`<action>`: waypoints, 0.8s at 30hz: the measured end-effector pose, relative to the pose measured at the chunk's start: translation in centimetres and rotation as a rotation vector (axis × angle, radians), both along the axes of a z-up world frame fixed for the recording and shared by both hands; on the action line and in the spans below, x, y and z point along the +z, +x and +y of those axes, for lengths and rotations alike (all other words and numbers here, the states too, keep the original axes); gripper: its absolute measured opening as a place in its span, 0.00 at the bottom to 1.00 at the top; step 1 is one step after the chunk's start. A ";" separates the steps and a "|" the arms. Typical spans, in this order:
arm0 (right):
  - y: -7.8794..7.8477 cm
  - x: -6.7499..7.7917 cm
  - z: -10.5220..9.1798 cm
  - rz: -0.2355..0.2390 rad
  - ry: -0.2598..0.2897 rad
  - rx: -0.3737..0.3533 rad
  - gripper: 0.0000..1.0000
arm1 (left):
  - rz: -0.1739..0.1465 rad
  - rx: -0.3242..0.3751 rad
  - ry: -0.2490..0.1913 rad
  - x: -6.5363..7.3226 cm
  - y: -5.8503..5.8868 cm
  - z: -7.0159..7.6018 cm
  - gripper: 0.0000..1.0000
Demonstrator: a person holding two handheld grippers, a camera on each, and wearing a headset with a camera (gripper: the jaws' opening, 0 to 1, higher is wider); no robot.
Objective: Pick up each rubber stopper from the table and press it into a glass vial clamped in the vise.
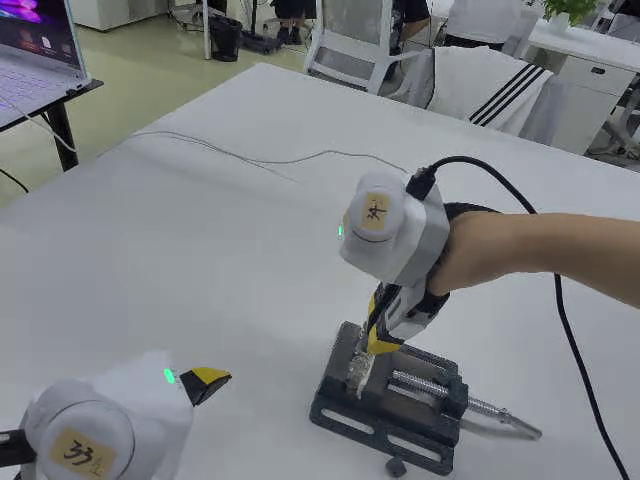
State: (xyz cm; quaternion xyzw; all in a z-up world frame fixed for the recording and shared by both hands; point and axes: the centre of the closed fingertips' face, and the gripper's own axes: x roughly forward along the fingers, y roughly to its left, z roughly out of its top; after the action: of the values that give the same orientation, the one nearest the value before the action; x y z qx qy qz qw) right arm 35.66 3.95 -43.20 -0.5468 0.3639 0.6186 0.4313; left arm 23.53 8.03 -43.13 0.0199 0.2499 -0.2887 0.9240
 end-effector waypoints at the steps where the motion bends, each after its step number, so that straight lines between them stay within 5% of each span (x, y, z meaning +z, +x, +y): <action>1: 0.0 0.0 -0.1 -0.001 -0.005 0.006 0.08 | 0.000 0.000 0.000 0.0 0.0 0.0 0.89; 12: 0.1 1.4 0.0 0.023 0.027 0.018 0.07 | -0.002 0.003 -0.001 0.0 0.1 0.1 0.88; 24: 0.0 0.5 -0.2 0.047 0.033 0.001 0.03 | 0.005 0.005 -0.007 -0.3 0.2 0.1 0.88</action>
State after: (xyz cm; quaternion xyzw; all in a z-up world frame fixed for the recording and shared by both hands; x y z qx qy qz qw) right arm 35.65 3.78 -42.73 -0.5254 0.3633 0.6373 0.4311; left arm 23.71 8.09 -43.42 0.0155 0.2511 -0.2873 0.9242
